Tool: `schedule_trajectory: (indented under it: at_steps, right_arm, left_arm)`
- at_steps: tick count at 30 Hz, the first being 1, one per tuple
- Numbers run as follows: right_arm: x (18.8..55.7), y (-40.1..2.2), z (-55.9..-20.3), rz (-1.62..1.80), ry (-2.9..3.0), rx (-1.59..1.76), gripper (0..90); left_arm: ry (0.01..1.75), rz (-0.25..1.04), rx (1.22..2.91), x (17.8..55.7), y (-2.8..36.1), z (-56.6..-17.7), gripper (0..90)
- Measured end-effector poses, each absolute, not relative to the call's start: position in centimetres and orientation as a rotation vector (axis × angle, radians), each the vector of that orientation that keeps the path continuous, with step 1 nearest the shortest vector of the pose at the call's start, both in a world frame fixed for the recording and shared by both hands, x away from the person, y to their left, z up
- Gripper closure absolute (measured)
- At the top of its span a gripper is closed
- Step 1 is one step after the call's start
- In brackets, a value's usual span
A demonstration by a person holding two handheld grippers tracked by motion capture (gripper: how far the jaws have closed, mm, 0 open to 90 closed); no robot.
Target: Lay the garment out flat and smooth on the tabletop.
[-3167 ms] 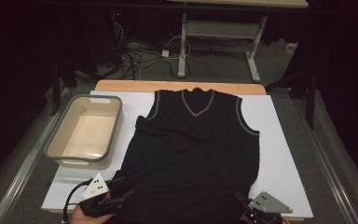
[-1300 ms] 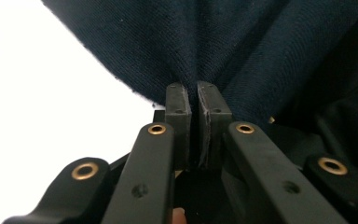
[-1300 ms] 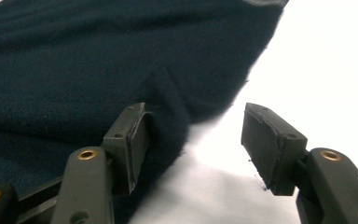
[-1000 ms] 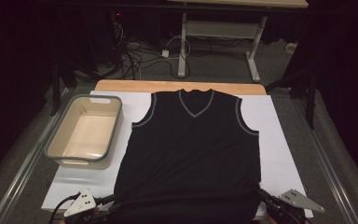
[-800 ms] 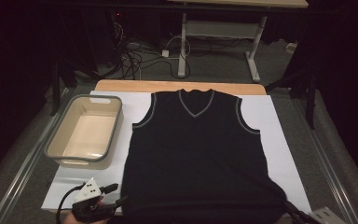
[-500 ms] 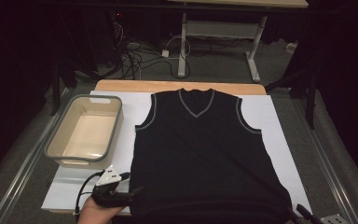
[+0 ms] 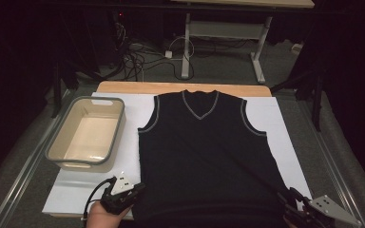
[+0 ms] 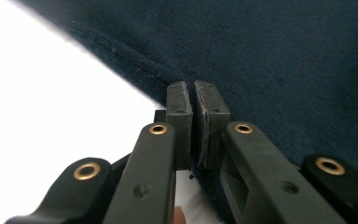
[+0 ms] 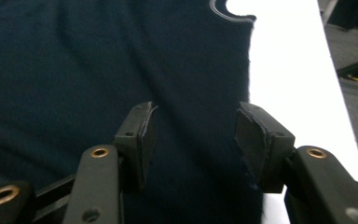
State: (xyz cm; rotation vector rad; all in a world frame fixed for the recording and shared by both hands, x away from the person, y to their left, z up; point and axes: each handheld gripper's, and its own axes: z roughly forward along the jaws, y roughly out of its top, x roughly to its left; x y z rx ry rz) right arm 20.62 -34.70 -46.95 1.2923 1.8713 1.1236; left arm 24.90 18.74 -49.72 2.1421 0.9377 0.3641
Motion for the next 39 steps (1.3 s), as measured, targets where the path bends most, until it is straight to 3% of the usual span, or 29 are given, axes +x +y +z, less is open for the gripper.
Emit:
schedule_trajectory:
  at_steps: [8, 11, 15, 18, 20, 25, 26, 34, 39]
  right_arm:
    - [22.2, -33.8, -46.9, 1.137, 1.903, 1.263, 53.5]
    - [22.5, -33.9, -47.1, 1.128, 1.91, 1.286, 52.2]
    - [23.0, -33.8, -47.9, 1.099, 1.955, 1.325, 47.0]
    - [23.3, -33.3, -48.5, 1.088, 2.011, 1.348, 43.7]
    - [23.3, -32.5, -48.9, 1.049, 2.055, 1.339, 45.0]
    - [23.2, -31.7, -49.0, 1.043, 2.088, 1.29, 82.5]
    - [23.0, -31.7, -49.1, 1.06, 2.083, 1.287, 85.2]
    - [19.4, -35.2, -48.5, 1.006, 1.948, 1.339, 88.8]
    - [17.2, -38.2, -48.8, 0.99, 1.86, 1.435, 88.8]
  left_arm:
    - [0.993, 0.456, 2.083, 20.7, 23.9, -49.1, 83.1]
    - [1.066, 0.421, 2.052, 21.0, 26.0, -49.5, 83.0]
    - [1.051, 0.404, 2.067, 21.8, 25.5, -49.9, 81.9]
    - [1.0, 0.406, 2.091, 22.2, 24.8, -49.9, 77.1]
    - [0.978, 0.391, 2.084, 22.5, 24.6, -50.0, 67.4]
    - [0.931, 0.37, 2.059, 23.3, 23.8, -49.7, 56.9]
    - [0.91, 0.372, 2.062, 23.4, 23.4, -49.6, 56.4]
    - [0.8, 0.363, 2.104, 24.7, 20.4, -49.1, 46.3]
    - [0.823, 0.374, 2.103, 25.4, 19.9, -49.0, 41.2]
